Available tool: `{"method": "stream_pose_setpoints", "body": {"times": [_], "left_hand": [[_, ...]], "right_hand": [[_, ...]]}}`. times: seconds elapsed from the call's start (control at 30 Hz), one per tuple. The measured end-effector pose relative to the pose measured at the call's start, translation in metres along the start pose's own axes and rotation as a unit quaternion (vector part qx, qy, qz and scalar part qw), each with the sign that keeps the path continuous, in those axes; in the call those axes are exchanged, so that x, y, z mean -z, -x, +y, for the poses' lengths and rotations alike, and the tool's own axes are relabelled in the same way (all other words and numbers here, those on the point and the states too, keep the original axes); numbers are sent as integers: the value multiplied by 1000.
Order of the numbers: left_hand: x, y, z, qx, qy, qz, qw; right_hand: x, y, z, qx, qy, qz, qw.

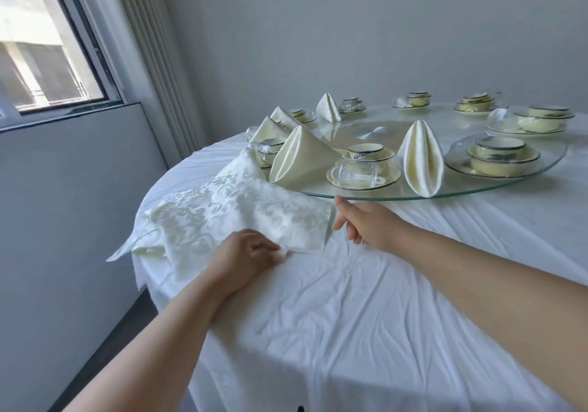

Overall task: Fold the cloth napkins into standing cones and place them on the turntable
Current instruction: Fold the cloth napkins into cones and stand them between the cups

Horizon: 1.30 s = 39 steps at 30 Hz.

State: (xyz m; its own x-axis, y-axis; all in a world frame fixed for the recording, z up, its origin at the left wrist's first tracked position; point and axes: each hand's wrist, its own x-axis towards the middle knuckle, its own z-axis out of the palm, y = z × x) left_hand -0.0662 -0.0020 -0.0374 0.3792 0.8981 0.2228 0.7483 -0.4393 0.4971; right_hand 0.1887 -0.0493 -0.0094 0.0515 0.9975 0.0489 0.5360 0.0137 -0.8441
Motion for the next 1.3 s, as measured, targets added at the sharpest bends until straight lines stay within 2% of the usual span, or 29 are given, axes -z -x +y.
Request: {"method": "stream_pose_setpoints", "body": {"times": [0.1,0.27,0.47,0.67,0.77,0.83,0.93,1.0,1.1,1.2,1.3], "left_hand": [[-3,-9,2,34,6,41,999],[-4,-24,5,85,59,30,994],[-13,-25,5,103,18,68,992],[-12,-30,8,142,30,69,987],[-4,-29,16,154,81,81,981],[3,-29,26,136,58,107,983],[14,-28,49,57,24,141,988],[17,-25,68,24,107,115,987],[19,-19,90,7,212,38,976],[17,-14,103,10,346,-34,937],[13,-7,113,18,431,-65,900]], "right_hand": [[-14,1,-2,-20,-33,-19,999],[-20,3,1,-21,-23,-3,999],[-30,-8,-5,-11,99,39,994],[-39,-4,-4,-9,93,31,995],[-35,-1,-2,-13,68,34,997],[-33,3,-5,-6,52,53,997],[-30,9,-10,64,34,125,989],[-26,14,-13,125,29,154,980],[-17,19,-13,165,37,131,977],[-12,22,-8,189,37,120,974],[-8,22,-4,217,-13,142,966]]}}
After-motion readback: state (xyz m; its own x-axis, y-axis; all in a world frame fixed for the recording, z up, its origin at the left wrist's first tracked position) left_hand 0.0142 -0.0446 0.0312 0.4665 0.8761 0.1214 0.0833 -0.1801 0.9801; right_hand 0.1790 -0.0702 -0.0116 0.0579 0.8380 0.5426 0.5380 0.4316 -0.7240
